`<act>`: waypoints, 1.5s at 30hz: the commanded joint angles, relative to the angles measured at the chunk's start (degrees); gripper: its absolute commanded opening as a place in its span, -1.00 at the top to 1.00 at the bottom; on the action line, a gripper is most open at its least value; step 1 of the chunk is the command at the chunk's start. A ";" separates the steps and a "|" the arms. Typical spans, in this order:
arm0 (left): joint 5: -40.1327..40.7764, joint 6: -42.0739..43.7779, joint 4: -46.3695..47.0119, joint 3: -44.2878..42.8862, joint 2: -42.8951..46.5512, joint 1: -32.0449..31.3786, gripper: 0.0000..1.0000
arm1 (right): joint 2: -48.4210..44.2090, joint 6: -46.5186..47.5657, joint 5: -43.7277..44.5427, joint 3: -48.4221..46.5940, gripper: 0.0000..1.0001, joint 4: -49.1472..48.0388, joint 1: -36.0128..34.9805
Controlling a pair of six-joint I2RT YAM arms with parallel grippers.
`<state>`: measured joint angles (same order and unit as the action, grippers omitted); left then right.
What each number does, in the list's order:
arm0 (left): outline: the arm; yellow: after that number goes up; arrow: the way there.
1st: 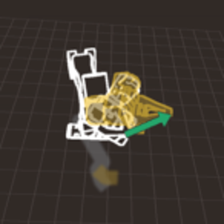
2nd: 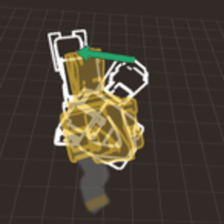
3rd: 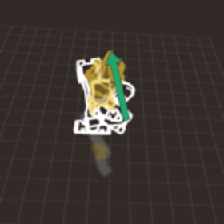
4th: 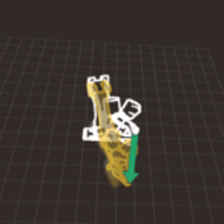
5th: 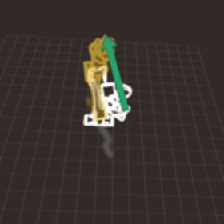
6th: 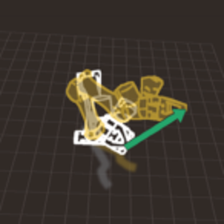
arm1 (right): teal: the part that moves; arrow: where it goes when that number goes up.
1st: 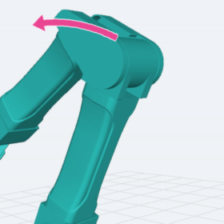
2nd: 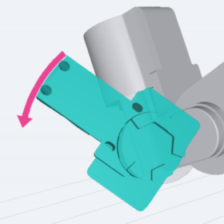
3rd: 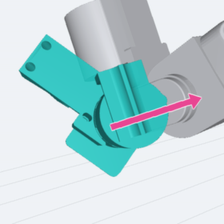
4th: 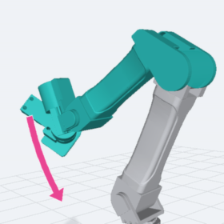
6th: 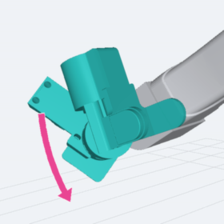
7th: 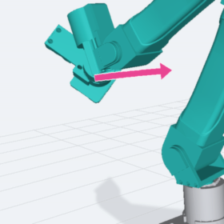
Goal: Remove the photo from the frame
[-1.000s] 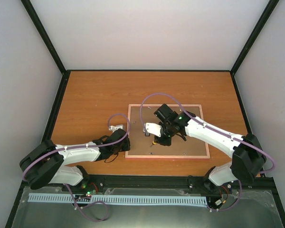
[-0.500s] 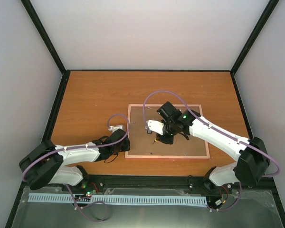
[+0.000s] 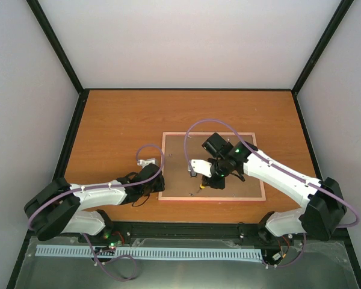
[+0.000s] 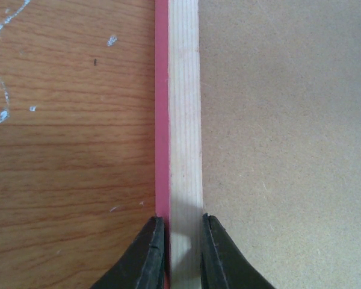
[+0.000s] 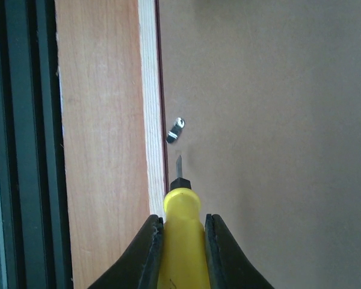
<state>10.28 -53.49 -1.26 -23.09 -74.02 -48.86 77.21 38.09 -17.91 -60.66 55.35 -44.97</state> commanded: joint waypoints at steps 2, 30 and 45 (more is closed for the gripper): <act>-0.87 -1.13 -2.87 1.03 -0.53 0.26 0.99 | -4.43 2.61 6.72 0.78 0.94 4.22 0.46; 3.86 -9.57 -8.51 7.60 12.99 0.26 0.99 | -16.01 10.89 10.29 4.50 0.94 17.14 14.57; 2.38 -6.29 -8.99 0.43 -0.11 0.26 0.99 | -10.98 10.29 4.74 4.33 0.95 14.43 14.47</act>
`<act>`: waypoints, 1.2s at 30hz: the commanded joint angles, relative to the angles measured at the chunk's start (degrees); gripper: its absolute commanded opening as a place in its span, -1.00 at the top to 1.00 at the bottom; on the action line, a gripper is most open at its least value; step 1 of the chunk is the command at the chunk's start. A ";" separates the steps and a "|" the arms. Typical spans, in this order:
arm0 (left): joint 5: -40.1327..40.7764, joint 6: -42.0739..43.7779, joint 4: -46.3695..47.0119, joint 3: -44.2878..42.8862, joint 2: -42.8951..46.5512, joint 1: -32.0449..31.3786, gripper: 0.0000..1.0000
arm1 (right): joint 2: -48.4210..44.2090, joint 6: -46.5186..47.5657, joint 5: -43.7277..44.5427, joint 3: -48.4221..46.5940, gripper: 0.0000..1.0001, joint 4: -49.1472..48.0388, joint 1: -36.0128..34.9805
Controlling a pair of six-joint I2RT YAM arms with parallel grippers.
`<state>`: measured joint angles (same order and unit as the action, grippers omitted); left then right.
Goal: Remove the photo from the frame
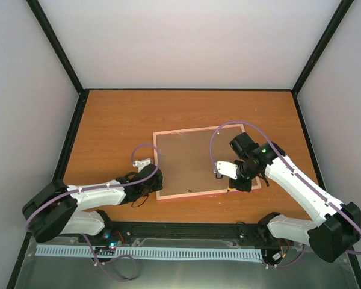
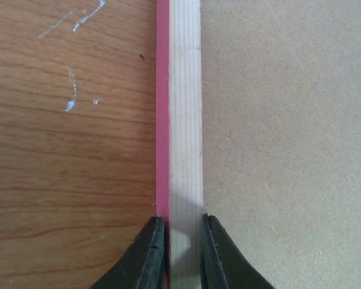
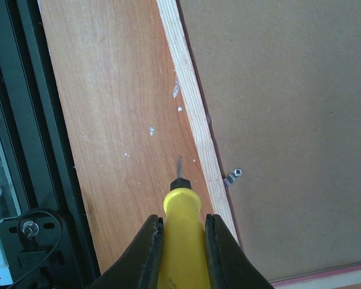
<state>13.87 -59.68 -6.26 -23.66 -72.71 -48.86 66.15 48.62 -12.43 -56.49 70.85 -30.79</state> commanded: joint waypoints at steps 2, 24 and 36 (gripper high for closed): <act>-1.21 -0.09 -3.77 1.37 -0.84 0.26 0.98 | -0.05 -0.28 -0.21 0.03 0.95 -1.17 0.29; -1.39 -0.04 -3.44 1.71 -0.59 0.26 0.98 | 2.89 -3.63 7.57 -0.12 0.94 -6.40 0.38; -1.43 -0.04 -3.40 1.86 -0.43 0.25 0.99 | 4.73 -2.83 9.18 0.38 0.94 -4.17 0.38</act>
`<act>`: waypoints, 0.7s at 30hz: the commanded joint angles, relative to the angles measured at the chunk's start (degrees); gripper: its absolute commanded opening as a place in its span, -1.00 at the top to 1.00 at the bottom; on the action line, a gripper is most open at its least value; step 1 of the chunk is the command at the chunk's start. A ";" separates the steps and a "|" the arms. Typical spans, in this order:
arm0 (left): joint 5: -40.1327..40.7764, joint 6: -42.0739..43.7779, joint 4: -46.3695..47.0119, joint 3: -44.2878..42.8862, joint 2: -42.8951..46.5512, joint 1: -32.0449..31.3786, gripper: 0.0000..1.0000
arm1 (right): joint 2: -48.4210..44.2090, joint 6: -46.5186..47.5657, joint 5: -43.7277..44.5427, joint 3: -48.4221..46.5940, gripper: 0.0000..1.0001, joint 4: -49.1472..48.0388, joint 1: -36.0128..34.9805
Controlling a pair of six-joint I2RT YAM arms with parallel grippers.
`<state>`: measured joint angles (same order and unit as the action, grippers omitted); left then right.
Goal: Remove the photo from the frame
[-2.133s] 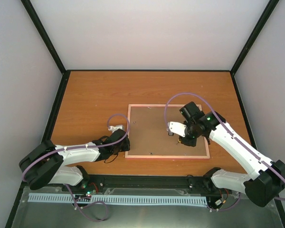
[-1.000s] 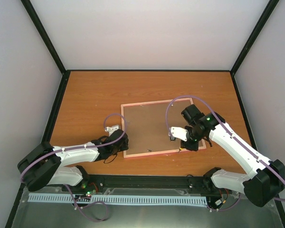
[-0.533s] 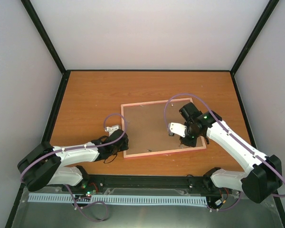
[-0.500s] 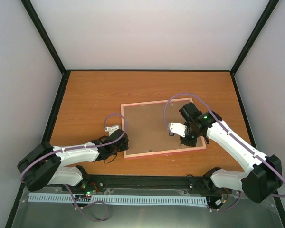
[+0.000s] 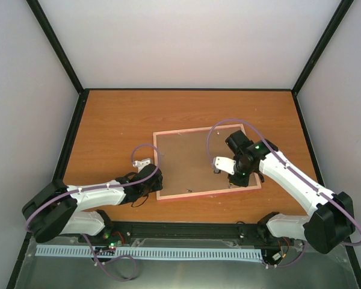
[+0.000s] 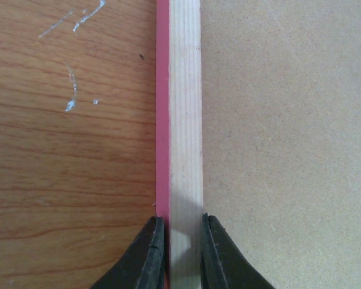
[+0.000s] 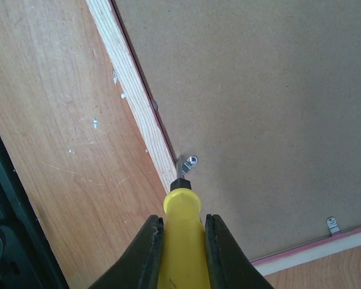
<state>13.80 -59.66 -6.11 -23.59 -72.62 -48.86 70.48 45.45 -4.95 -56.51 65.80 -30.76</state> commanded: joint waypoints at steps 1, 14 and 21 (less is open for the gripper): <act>-1.34 -0.10 -3.56 1.80 -0.51 0.26 0.99 | 0.51 0.42 2.18 0.49 0.94 0.89 0.35; -1.32 -0.07 -3.56 1.89 -0.45 0.26 0.99 | 1.02 0.67 5.76 0.63 0.94 0.93 0.35; -1.32 -0.03 -3.56 1.89 -0.44 0.26 0.99 | 0.98 1.47 8.96 0.27 0.94 0.59 0.44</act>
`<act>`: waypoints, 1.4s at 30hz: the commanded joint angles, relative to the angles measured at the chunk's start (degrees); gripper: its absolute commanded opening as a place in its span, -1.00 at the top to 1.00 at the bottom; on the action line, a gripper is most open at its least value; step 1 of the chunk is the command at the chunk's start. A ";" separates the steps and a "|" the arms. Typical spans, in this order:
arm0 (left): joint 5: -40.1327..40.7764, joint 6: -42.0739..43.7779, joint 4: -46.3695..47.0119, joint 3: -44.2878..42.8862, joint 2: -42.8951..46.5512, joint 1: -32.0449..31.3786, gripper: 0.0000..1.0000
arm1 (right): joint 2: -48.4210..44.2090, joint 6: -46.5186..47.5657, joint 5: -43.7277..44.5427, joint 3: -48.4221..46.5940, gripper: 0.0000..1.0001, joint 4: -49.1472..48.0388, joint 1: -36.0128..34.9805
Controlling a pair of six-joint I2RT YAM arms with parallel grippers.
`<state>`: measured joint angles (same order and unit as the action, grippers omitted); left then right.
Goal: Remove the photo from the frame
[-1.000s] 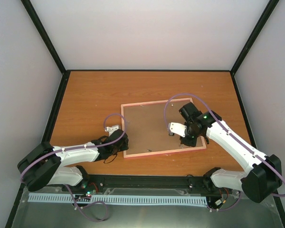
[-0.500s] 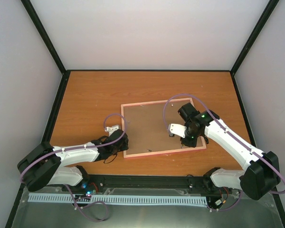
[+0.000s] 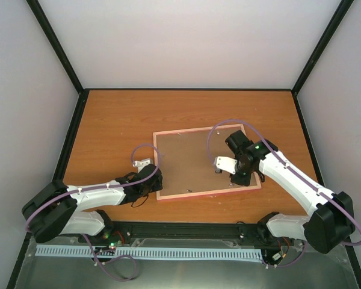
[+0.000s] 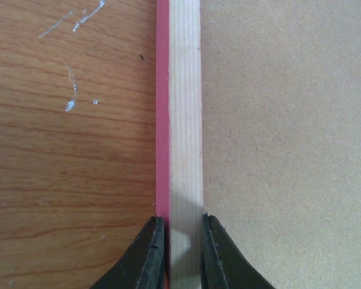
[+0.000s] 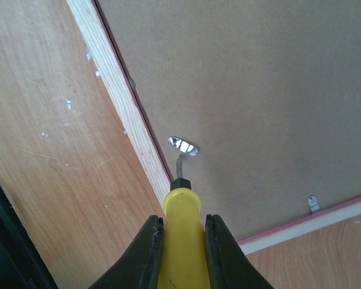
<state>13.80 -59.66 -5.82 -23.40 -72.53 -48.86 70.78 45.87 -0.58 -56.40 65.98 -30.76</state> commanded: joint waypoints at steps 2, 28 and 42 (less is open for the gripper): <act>-1.32 -0.03 -3.84 1.69 -0.55 0.26 0.98 | 0.75 1.07 4.67 -0.21 0.94 0.07 0.44; -1.32 -0.02 -3.84 1.78 -0.48 0.25 0.99 | 4.54 -0.35 -2.04 -4.51 0.94 -1.82 0.44; -1.32 0.01 -3.85 1.78 -0.51 0.26 0.98 | 3.03 2.94 1.40 -6.95 0.95 -2.65 8.49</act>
<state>13.78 -59.66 -5.69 -23.29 -72.47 -48.86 75.00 46.57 0.67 -60.62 63.66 -25.89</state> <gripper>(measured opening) 0.138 0.138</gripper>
